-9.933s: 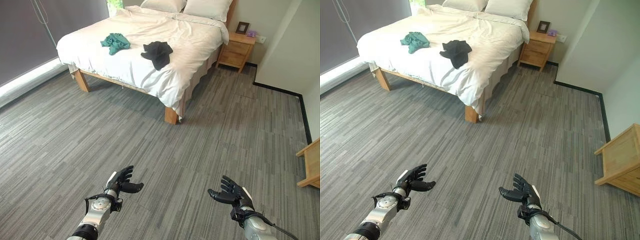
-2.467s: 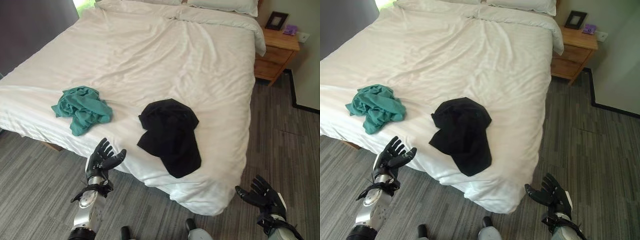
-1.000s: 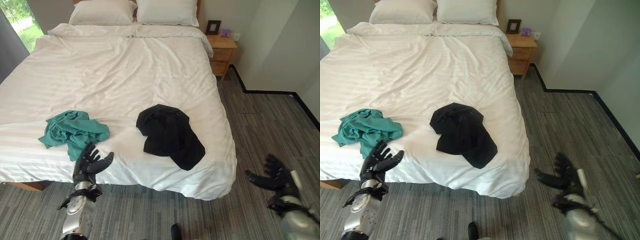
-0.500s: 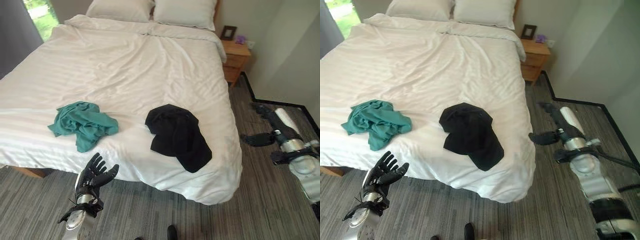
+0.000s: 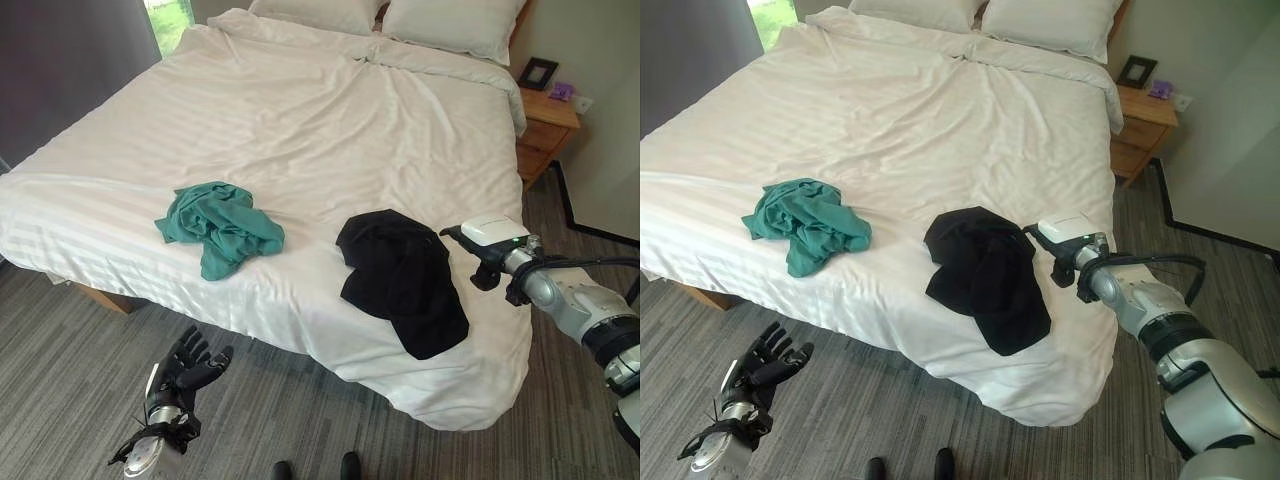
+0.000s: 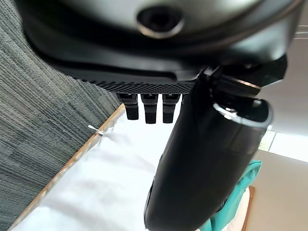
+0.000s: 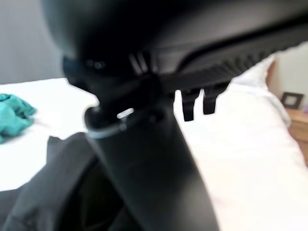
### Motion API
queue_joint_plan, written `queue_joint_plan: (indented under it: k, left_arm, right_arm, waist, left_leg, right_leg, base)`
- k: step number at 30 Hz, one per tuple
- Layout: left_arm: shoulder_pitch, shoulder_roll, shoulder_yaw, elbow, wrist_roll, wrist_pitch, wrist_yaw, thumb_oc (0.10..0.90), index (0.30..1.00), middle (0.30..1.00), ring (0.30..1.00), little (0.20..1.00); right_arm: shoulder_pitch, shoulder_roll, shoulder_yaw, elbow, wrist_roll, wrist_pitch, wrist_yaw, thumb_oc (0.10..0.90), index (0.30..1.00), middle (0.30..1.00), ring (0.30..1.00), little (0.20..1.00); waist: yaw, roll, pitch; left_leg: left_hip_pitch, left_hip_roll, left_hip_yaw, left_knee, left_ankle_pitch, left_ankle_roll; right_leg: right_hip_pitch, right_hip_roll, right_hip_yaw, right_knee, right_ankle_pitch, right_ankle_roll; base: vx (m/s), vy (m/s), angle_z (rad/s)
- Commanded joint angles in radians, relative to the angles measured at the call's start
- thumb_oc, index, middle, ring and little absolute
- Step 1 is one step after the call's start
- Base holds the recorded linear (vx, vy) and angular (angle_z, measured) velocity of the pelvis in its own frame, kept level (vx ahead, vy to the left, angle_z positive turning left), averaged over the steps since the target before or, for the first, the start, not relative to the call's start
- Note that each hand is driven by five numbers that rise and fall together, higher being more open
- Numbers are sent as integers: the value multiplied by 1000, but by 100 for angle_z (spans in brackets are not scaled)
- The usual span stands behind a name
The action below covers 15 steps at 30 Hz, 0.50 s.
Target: Pick up bed clothes into laundry basket.
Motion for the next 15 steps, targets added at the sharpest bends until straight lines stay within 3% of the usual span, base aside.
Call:
queue_joint_plan:
  k: [1, 15]
  left_arm:
    - [-95, 67, -40, -66, 10, -85, -22, 800, 900, 900, 900, 900]
    - [-138, 59, -72, -68, 8, -91, 3, 800, 900, 900, 900, 900]
  right_arm:
    - [-222, 5, 15, 25, -11, 22, -49, 800, 900, 900, 900, 900]
    - [-361, 138, 71, 58, 32, 44, -45, 800, 900, 900, 900, 900]
  waist:
    - [7, -14, -19]
    - [24, -11, 5]
  left_leg:
    - [-58, -28, -91, 0, 8, -36]
    - [-91, -29, -103, 0, 15, -39]
  right_leg:
    - [48, 6, -46, 17, -118, 91]
    - [15, 3, -56, 23, -118, 87]
  base:
    - [0, 0, 0]
    - [4, -4, 1]
